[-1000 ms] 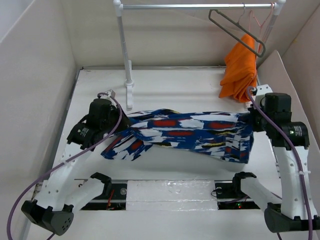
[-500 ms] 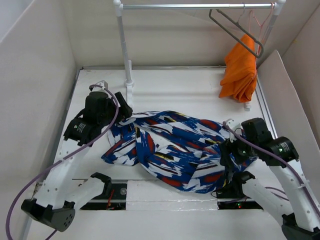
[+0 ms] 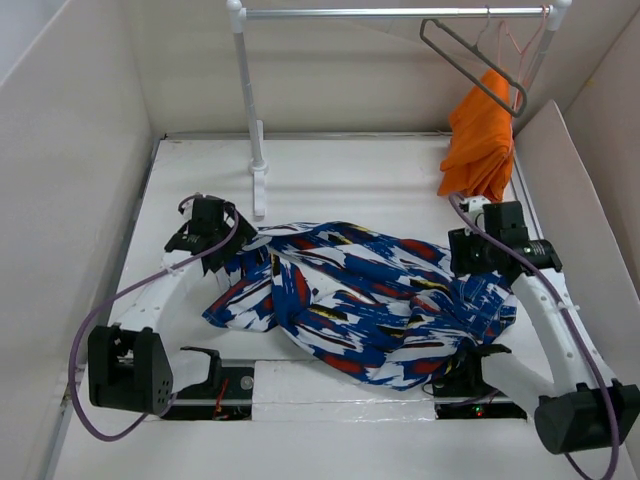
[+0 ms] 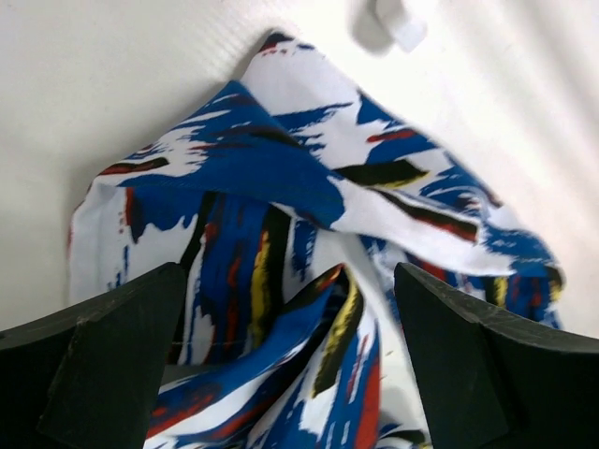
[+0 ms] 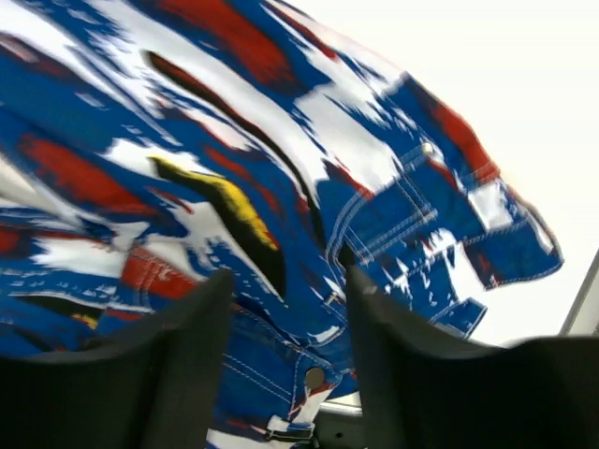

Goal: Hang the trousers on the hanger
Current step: Flatten out the trousers at the center of the board.

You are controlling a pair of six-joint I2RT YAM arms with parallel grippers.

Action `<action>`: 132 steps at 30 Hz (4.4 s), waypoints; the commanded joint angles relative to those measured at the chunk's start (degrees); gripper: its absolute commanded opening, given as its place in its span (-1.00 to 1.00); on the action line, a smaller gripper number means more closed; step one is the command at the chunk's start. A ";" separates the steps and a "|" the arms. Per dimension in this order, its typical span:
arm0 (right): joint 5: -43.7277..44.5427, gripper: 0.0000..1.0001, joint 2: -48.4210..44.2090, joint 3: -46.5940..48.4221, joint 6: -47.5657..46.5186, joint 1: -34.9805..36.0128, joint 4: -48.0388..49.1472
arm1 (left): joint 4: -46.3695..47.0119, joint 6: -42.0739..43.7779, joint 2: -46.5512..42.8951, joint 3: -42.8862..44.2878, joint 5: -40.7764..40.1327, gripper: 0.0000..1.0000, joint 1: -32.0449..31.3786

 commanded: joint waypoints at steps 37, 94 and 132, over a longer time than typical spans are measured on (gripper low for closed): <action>-11.29 -1.00 29.42 -1.38 4.47 -33.45 32.23 | 8.27 -3.02 -8.27 5.25 -11.76 -1.00 7.63; -22.33 0.13 -9.69 -15.78 -3.09 -4.45 21.50 | -2.03 3.41 6.74 -4.24 -14.04 -0.40 7.02; -20.85 0.18 -0.48 -8.40 -6.52 6.54 23.08 | -16.26 9.38 -7.86 17.80 -14.74 -1.00 7.54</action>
